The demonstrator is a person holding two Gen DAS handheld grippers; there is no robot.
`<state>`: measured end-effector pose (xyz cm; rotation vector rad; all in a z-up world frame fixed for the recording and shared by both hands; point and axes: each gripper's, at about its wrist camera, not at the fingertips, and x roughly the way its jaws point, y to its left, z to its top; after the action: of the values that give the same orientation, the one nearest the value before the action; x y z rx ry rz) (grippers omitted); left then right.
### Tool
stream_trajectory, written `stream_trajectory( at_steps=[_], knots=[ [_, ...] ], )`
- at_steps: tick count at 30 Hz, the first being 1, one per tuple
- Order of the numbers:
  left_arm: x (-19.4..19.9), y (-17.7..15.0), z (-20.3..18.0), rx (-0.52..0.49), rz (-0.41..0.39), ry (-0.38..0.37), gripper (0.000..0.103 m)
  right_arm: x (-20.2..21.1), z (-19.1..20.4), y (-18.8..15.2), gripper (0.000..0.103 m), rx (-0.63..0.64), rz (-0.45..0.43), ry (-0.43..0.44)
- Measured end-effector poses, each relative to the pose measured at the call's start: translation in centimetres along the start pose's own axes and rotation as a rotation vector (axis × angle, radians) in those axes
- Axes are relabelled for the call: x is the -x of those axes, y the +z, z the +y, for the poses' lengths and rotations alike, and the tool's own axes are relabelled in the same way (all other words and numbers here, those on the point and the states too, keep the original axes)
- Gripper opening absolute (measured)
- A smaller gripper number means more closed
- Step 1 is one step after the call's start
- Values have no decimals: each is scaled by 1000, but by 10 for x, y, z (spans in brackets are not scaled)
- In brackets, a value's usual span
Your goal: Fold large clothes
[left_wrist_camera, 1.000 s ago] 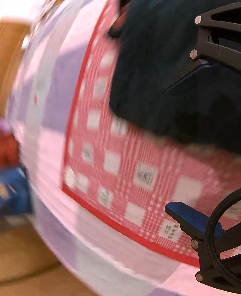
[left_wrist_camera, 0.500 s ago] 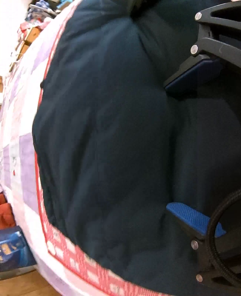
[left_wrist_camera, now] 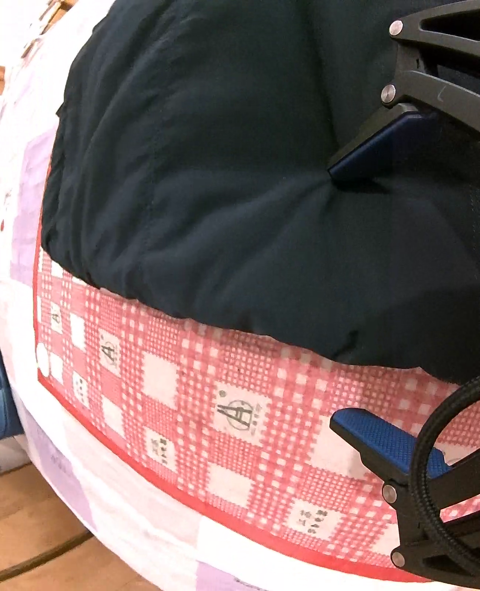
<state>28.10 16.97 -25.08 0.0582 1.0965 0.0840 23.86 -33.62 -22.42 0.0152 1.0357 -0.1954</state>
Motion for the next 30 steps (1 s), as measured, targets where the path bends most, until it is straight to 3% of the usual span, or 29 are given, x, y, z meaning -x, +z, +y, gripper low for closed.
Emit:
stream_trajectory(
  at_steps=[7,10,12,14,17,21,25,30],
  knots=[
    [-2,-4,-1,-12,-6,8,102,6,-47,-13,0,-138,7,-69],
    [1,-6,-3,-49,-13,17,102,-10,-86,-36,0,-239,134,-155],
    [2,-8,-3,-54,-14,15,102,-16,-96,-49,0,-241,180,-132],
    [3,-10,-3,-51,-15,14,102,-12,-94,-57,0,-189,164,-150],
    [6,-10,-4,-49,-12,18,100,-15,-100,-63,0,-225,173,-134],
    [15,-12,-4,-70,-17,13,99,1,-85,-58,0,-207,121,-195],
    [30,-21,-5,-88,-17,-1,99,41,-71,-63,4,-181,43,-167],
    [58,-31,-5,-36,16,-22,99,75,-42,-75,4,-126,43,-104]
  ],
)
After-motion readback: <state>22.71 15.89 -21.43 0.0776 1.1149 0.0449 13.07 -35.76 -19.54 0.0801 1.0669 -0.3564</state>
